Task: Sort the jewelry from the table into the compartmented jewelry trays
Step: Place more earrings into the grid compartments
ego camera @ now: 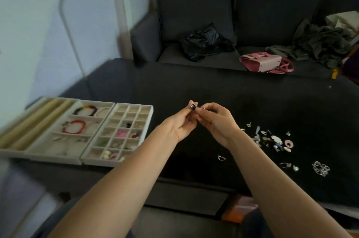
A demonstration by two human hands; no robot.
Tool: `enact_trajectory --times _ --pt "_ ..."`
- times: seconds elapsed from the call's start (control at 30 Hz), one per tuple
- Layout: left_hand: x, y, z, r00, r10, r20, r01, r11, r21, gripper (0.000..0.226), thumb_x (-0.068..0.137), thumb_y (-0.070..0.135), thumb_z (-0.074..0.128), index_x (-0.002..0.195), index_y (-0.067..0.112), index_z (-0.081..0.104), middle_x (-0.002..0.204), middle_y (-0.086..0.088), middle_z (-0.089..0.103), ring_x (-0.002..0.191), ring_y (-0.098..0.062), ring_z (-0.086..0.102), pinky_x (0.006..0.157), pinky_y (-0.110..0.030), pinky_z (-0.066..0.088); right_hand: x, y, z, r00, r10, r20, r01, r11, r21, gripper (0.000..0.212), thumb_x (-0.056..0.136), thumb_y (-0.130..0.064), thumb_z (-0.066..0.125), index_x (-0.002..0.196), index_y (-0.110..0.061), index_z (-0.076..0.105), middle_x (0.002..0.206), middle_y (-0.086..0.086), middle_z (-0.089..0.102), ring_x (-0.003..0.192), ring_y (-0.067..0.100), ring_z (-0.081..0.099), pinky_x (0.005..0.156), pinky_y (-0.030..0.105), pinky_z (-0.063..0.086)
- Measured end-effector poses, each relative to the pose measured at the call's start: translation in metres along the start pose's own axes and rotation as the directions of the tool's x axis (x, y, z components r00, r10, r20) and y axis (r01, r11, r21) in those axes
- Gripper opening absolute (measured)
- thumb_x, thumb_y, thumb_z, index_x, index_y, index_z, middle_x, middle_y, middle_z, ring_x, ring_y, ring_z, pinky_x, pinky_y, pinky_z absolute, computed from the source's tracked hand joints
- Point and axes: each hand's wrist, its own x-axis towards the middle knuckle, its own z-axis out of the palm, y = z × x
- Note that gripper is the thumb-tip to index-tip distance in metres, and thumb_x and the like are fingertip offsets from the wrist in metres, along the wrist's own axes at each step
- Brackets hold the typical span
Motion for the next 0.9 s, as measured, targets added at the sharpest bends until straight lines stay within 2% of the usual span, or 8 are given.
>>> enact_trajectory --times 0.1,0.23,0.4,0.5,0.63,0.7,0.77,0.9 --pt "-0.023 0.022 -0.030 0.996 0.091 0.000 -0.091 0.996 0.024 0.018 0.093 0.017 0.055 0.086 0.002 0.063 0.072 -0.010 0.069 0.074 -0.014 0.065 0.071 -0.025 0.055 0.000 0.008 0.051 0.999 -0.004 0.050 0.011 0.991 -0.131 0.019 0.087 -0.006 0.063 0.105 -0.002 0.061 0.090 0.007 0.066 0.077 0.012 0.065 0.069 0.021 0.053" --pt "-0.039 0.052 -0.076 0.981 0.162 -0.109 -0.168 0.984 -0.049 0.009 0.093 0.009 0.056 0.094 0.001 0.059 0.071 -0.011 0.065 0.051 -0.013 0.064 0.041 -0.018 0.048 0.004 0.025 0.115 0.998 -0.044 0.049 0.059 0.929 -0.365 0.014 0.085 -0.013 0.067 0.096 -0.007 0.062 0.086 0.008 0.067 0.072 0.012 0.065 0.067 0.022 0.055" --pt "-0.046 0.075 -0.100 0.965 0.212 -0.156 -0.214 0.977 0.002 0.026 0.096 0.005 0.036 0.079 -0.002 0.055 0.071 -0.014 0.061 0.052 -0.017 0.059 0.038 -0.018 0.044 0.019 0.041 0.150 0.996 -0.074 0.055 0.092 0.849 -0.521 0.015 0.083 -0.014 0.071 0.091 -0.007 0.060 0.087 0.014 0.071 0.081 0.024 0.071 0.078 0.037 0.059" --pt "-0.048 0.088 -0.113 0.947 0.246 -0.206 -0.256 0.966 -0.025 0.030 0.094 0.003 0.029 0.073 0.000 0.050 0.060 -0.013 0.055 0.037 -0.016 0.053 0.036 -0.018 0.041 0.028 0.046 0.166 0.991 -0.066 0.120 0.123 0.813 -0.569 0.012 0.083 -0.014 0.070 0.087 -0.009 0.061 0.080 0.008 0.070 0.076 0.019 0.070 0.073 0.033 0.059" --pt "-0.044 0.105 -0.135 0.914 0.279 -0.293 -0.315 0.945 -0.083 0.036 0.098 0.015 0.030 0.064 0.010 0.041 0.055 -0.004 0.043 0.048 -0.011 0.037 0.037 -0.017 0.032 0.038 0.046 0.186 0.963 0.032 0.266 0.099 0.881 -0.463 0.006 0.087 -0.005 0.065 0.090 -0.006 0.061 0.075 0.005 0.069 0.066 0.010 0.067 0.065 0.021 0.056" --pt "-0.044 0.114 -0.149 0.901 0.298 -0.315 -0.312 0.950 0.008 0.040 0.098 0.023 0.035 0.060 0.015 0.037 0.044 0.002 0.037 0.040 -0.008 0.028 0.036 -0.016 0.023 0.043 0.046 0.195 0.956 0.071 0.286 0.049 0.919 -0.391 0.010 0.086 -0.003 0.065 0.092 -0.002 0.058 0.070 0.004 0.069 0.062 0.009 0.068 0.062 0.018 0.055" --pt "-0.049 0.122 -0.158 0.861 0.388 -0.330 -0.313 0.914 0.259 0.037 0.097 0.026 0.043 0.061 0.017 0.041 0.040 0.007 0.033 0.036 -0.005 0.025 0.037 -0.016 0.020 0.050 0.047 0.202 0.956 0.091 0.280 0.023 0.925 -0.379 0.012 0.086 -0.008 0.066 0.091 -0.001 0.058 0.071 0.007 0.067 0.059 0.010 0.066 0.059 0.017 0.055" --pt "-0.070 0.132 -0.169 0.762 0.612 -0.213 -0.302 0.626 0.719 0.019 0.094 0.027 0.056 0.093 0.013 0.067 0.051 0.006 0.061 0.040 0.000 0.051 0.040 -0.009 0.034 0.063 0.055 0.212 0.950 0.151 0.275 -0.043 0.931 -0.361 0.011 0.088 -0.015 0.064 0.087 -0.005 0.063 0.075 0.006 0.066 0.062 0.009 0.064 0.061 0.020 0.054"
